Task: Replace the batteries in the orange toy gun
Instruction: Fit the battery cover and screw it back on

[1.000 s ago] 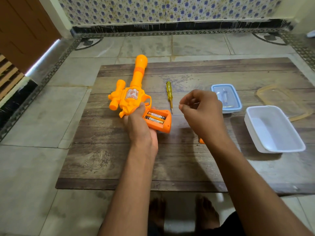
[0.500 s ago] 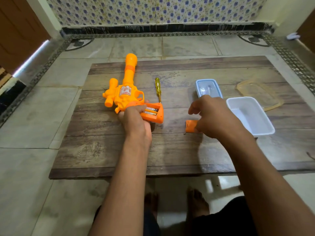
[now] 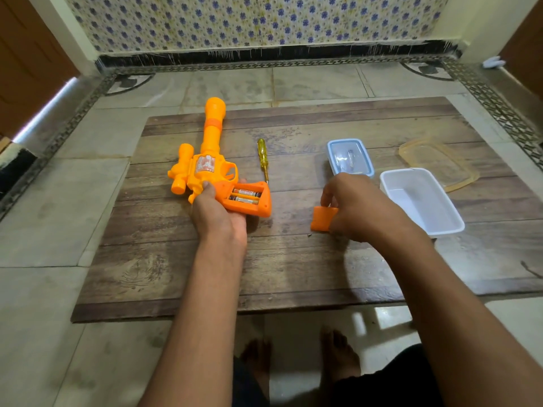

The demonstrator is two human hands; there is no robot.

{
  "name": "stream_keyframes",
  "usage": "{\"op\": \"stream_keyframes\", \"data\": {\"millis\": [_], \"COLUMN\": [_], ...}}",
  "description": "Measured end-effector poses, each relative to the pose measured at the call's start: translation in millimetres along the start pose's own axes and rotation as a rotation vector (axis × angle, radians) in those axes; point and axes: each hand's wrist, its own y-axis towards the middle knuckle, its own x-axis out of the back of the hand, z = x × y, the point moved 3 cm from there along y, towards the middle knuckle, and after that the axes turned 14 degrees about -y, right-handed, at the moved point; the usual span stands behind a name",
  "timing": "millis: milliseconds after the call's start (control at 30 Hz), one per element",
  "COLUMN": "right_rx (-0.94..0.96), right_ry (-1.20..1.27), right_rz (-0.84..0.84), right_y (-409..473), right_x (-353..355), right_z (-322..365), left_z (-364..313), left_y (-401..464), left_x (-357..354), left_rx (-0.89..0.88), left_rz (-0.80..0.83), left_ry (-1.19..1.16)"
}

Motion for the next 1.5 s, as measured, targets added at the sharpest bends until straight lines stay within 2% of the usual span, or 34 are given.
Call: {"op": "stream_keyframes", "data": {"millis": [133, 267, 400, 567, 667, 867, 1167, 1400, 1500], "right_rx": [0.008, 0.025, 0.053, 0.182, 0.228, 0.275, 0.374, 0.454, 0.471], "right_ry": [0.000, 0.090, 0.298, 0.680, 0.790, 0.663, 0.349, 0.204, 0.174], "right_rz": [-0.010, -0.109, -0.236, -0.283, -0.298, -0.310, -0.530, -0.449, -0.475], "right_y": [-1.0, -2.3, -0.4, 3.7, 8.1, 22.5, 20.4, 24.9, 23.0], "right_x": [3.8, 9.2, 12.2, 14.1, 11.3, -0.4, -9.7, -21.6, -20.2], "right_z": [-0.5, -3.5, 3.8, 27.3, 39.3, 62.5, 79.9, 85.1, 83.6], "left_z": [-1.5, -2.7, -1.6, -3.7, -6.8, -7.4, -8.2, -12.1, -11.8], "left_y": [-3.0, -2.8, -2.9, -3.4, -2.4, 0.5, 0.8, 4.1, 5.9], "left_x": [-3.3, -4.2, -4.2, -4.6, -4.7, -6.4, -4.5, -2.7, -2.2], "left_rx": [0.014, 0.007, 0.024, 0.050, 0.057, 0.072, 0.058, 0.053, 0.066], "left_rz": [0.016, 0.027, 0.053, 0.067, 0.070, 0.108, 0.108, 0.090, 0.111], "left_ry": [0.023, 0.053, 0.082, 0.043, 0.036, -0.043, -0.069, -0.052, -0.067]}}
